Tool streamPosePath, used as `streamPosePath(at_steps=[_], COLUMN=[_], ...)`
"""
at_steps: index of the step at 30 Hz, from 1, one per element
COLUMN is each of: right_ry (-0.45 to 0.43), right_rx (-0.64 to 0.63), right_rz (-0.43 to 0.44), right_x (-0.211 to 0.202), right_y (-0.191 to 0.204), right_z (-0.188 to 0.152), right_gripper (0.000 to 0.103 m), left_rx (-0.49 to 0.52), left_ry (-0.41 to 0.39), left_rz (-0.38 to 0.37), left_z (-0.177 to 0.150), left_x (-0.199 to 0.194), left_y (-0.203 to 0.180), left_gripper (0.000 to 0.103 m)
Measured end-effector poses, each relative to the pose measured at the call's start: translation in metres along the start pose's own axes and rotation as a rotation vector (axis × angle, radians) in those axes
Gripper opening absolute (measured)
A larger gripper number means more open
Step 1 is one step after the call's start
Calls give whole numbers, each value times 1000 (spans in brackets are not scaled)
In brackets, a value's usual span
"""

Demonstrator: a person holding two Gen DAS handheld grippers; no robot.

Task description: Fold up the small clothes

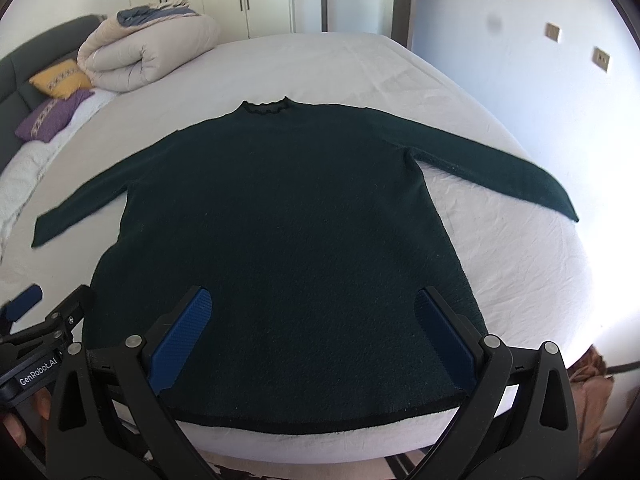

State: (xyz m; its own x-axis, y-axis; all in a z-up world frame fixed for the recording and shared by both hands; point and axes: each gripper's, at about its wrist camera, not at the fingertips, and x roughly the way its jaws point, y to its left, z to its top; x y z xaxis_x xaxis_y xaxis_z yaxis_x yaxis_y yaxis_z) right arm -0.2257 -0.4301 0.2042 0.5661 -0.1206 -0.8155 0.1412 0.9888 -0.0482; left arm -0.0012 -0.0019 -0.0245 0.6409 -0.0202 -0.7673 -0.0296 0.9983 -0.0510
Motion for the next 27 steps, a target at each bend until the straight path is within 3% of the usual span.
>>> streamPosePath(at_steps=[3,7,13,16,20,24,27], right_ry=[-4,-24,-113,-149,-192,-254,-253], right_rx=[53,199,656,929,1217,1298,1292], right_rz=[20,41,161,266,299,352,350], right_x=[8,24,64,94,124,140,156], right_y=[-28,-97,-266,-350,-430,-466,-474], right_z=[6,20,24,12,-13,-11,5], right_gripper=[103,103,103,103,100,97,85], left_rx=[-27,-40,-83,-75,-129,-173,-181], left_ry=[24,57,77,133,138,137,161], left_rz=[-28,-72,-203,-199,-181,-218,-273], left_z=[3,12,26,32,43,56,64], left_x=[7,21,41,56,71,88,103], left_y=[2,2,-8,-18,-17,-15,-24], left_gripper=[103,103,103,103,103,103,103])
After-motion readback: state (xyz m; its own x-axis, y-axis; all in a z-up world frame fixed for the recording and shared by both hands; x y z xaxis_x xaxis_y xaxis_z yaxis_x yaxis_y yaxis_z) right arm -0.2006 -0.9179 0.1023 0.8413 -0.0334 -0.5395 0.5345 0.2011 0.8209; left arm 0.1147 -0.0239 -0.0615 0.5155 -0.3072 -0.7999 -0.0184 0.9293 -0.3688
